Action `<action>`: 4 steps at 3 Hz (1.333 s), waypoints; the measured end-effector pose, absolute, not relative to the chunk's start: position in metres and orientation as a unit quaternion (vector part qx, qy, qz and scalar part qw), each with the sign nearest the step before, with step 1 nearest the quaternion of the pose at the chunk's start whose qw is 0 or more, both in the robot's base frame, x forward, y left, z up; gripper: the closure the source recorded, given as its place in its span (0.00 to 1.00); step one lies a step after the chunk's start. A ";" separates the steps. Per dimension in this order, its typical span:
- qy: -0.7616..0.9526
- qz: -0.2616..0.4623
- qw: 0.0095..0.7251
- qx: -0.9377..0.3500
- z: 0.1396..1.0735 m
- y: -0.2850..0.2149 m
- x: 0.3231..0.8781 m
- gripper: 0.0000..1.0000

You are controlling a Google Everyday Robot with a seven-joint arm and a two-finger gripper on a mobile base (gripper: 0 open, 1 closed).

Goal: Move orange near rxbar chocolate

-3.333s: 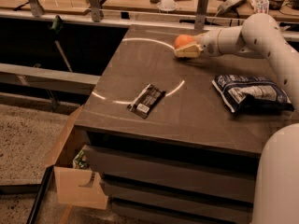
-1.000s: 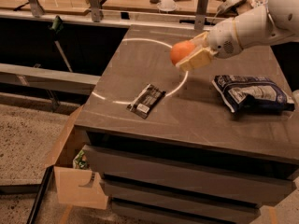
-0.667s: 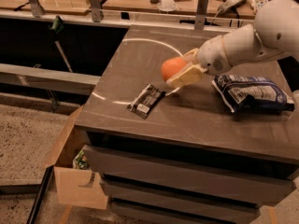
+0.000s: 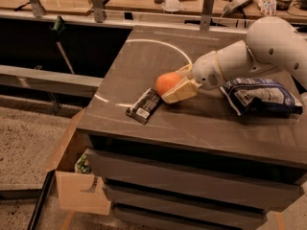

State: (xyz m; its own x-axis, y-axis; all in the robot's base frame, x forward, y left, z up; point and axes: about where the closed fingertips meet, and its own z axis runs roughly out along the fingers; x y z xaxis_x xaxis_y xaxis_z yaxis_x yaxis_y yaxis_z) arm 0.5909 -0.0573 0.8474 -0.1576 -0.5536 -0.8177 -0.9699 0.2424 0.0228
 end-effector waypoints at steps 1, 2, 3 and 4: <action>0.706 0.296 0.355 -0.536 0.841 -0.058 0.589 0.52; 0.706 0.299 0.355 -0.535 0.837 -0.058 0.590 0.27; 0.706 0.300 0.355 -0.535 0.836 -0.057 0.589 0.04; 0.705 0.302 0.358 -0.533 0.836 -0.055 0.586 0.00</action>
Offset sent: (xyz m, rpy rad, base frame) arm 0.0008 -0.0060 -0.0123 0.0166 0.0169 -0.0165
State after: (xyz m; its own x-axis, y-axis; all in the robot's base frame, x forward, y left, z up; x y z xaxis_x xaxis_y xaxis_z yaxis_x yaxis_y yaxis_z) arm 0.5861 -0.0554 0.8360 -0.1759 -0.5336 -0.8272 -0.9673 0.2499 0.0445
